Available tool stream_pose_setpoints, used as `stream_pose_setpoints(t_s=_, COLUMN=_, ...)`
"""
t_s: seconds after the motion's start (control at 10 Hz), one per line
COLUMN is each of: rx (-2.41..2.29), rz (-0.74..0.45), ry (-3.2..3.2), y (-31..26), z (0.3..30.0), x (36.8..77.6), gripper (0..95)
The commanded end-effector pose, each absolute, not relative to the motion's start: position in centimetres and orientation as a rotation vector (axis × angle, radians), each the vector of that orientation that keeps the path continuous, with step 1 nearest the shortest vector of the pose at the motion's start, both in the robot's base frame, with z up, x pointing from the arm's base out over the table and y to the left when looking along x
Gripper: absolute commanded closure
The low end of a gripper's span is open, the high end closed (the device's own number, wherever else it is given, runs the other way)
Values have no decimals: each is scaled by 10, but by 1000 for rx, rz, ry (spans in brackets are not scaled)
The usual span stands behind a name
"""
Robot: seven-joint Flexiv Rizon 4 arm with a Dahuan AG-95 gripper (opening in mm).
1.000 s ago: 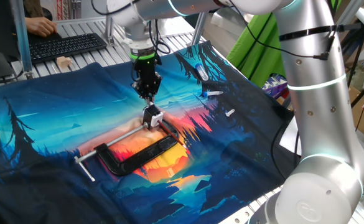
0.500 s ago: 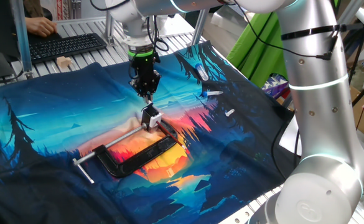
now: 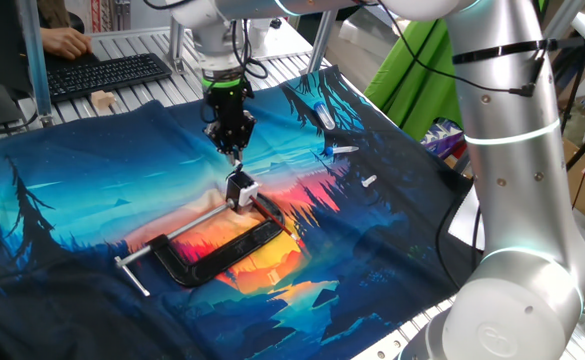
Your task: Sharpen the pencil with a pencil sharpener
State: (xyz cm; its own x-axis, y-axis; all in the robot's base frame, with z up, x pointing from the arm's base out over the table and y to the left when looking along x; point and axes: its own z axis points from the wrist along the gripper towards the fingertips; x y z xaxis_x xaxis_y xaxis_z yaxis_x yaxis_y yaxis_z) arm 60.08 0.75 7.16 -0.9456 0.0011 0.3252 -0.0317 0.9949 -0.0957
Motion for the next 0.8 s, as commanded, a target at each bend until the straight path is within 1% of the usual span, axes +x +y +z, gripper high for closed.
stream_pose_setpoints(t_s=0.1, rx=8, rz=140, ry=-2807, y=13, z=74, x=597, gripper=950)
stream_pose_setpoints(t_s=0.4, rx=-25, rz=123, ry=-2803, y=20, z=79, x=593, gripper=950)
stream_pose_setpoints(t_s=0.5, rx=-53, rz=92, ry=-2803, y=24, z=81, x=590, gripper=950)
stream_pose_setpoints(t_s=0.8, rx=-75, rz=84, ry=-2811, y=31, z=77, x=584, gripper=950)
